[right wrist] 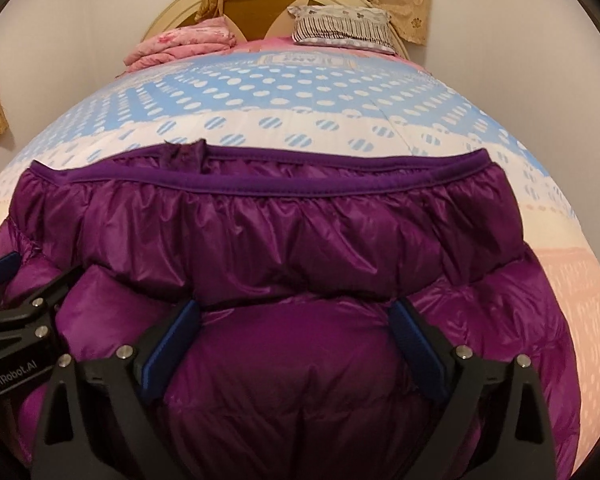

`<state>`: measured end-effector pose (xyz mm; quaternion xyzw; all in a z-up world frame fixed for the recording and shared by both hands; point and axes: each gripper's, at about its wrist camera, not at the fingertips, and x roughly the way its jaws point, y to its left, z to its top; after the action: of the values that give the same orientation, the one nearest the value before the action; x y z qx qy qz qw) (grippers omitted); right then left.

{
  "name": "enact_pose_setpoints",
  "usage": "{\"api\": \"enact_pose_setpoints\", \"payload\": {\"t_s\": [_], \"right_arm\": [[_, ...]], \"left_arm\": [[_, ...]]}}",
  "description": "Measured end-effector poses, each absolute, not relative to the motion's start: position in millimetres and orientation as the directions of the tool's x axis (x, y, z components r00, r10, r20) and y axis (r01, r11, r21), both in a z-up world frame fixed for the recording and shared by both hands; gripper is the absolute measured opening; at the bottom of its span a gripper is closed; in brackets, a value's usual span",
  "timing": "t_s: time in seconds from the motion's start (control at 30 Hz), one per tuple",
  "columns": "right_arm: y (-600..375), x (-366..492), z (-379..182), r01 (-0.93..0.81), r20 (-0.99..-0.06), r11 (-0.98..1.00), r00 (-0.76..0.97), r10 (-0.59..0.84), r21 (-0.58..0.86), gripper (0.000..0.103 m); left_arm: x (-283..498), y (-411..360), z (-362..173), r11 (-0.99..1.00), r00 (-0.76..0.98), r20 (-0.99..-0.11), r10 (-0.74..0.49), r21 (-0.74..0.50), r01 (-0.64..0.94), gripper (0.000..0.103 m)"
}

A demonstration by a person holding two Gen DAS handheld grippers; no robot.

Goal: Fold large clothes

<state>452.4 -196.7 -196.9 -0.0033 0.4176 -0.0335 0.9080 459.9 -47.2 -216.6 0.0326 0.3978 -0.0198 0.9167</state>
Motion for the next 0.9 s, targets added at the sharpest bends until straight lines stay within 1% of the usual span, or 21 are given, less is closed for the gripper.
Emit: {"api": "enact_pose_setpoints", "payload": {"t_s": [0.3,0.4,0.53,0.63,0.7,0.77,0.83,0.9], "right_arm": [[-191,456,-201,0.062,-0.774,0.996,0.626,-0.094,-0.070,0.100],[-191,456,-201,0.063,-0.775,0.995,0.625,-0.097,-0.074,0.100],[-186,449,-190,0.042,-0.774,0.994,0.624,-0.104,-0.099,0.099],[-177,418,-169,0.018,-0.723,0.993,0.685,-0.094,-0.113,0.099],[-171,397,-166,0.002,-0.715,0.994,0.695,-0.077,-0.105,0.100],[-165,385,-174,0.009,-0.714,0.992,0.693,-0.097,-0.126,0.100],[-163,382,-189,0.022,-0.713,0.990,0.692,-0.113,-0.136,0.102],[-163,384,-196,0.029,-0.711,0.991,0.693,-0.116,-0.134,0.103]], "left_arm": [[461,-56,-223,0.992,0.674,-0.737,0.054,0.115,0.047,0.102],[463,-53,-224,0.993,0.670,-0.740,0.049,0.108,0.046,0.102],[462,-43,-214,0.996,0.649,-0.760,0.008,0.064,0.063,0.102],[432,-22,-189,0.999,0.705,-0.710,0.007,0.040,0.031,0.102],[411,-8,-183,1.000,0.735,-0.678,0.000,0.020,0.019,0.102],[404,-4,-190,1.000,0.727,-0.686,0.003,0.017,0.012,0.102],[403,-6,-209,0.998,0.709,-0.705,0.034,0.056,0.008,0.102],[399,-7,-214,0.998,0.724,-0.689,0.040,0.061,0.003,0.102]]}}
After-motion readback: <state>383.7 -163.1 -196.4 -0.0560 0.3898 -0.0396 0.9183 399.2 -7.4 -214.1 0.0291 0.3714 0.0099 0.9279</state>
